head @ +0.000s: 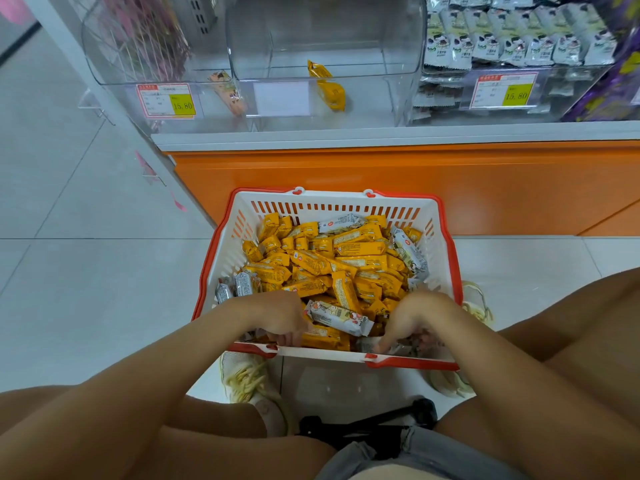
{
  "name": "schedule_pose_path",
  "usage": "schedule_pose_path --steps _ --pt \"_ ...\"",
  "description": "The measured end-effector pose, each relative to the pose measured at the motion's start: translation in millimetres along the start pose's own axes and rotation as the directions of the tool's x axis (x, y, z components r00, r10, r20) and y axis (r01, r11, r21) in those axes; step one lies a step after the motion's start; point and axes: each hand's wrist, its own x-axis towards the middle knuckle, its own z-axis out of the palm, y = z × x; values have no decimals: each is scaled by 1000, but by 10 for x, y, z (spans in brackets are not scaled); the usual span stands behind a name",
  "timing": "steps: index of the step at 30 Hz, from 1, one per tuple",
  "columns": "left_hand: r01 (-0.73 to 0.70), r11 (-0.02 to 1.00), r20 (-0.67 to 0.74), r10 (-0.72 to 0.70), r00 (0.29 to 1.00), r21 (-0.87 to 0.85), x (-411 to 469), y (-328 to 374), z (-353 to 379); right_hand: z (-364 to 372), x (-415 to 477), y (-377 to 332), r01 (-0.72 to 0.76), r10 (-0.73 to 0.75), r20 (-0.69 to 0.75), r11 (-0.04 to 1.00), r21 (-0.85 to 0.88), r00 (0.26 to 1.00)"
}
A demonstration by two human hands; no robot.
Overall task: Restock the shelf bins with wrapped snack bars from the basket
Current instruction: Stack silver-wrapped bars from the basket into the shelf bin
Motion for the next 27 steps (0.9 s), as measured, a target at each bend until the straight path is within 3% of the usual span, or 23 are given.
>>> schedule_pose_path --steps 4,7,9,12,14,17,21,25,27 --pt "15 1000 -8 -15 1000 8 -6 6 -3 -47 5 116 17 -19 13 991 133 1000" --pt "17 995 13 -16 1000 -100 -19 43 10 -147 -140 169 70 -73 11 978 194 997" --pt "-12 962 18 18 1000 -273 -37 111 31 -244 -327 173 144 -141 -35 981 130 989" --pt "-45 758 -9 51 999 -650 -132 305 3 -337 -667 112 298 -288 -205 954 21 936" --pt "-54 592 -28 54 998 -804 -200 426 -57 -333 -833 24 390 -361 -391 921 -6 847" --pt "-147 348 -150 18 989 -926 -305 576 -183 -286 -1023 -156 442 -369 -687 894 -77 626" --pt "-349 9 -349 29 937 -937 -452 700 -353 -275 -1168 -244 448 -368 -783 885 -129 501" --pt "-414 -86 -422 116 899 -906 -552 701 -486 -343 -1244 -167 557 -392 -837 820 -129 383" --pt "-416 -111 -429 155 890 -903 -572 685 -538 -369 -1232 -133 587 -394 -872 793 -164 289"
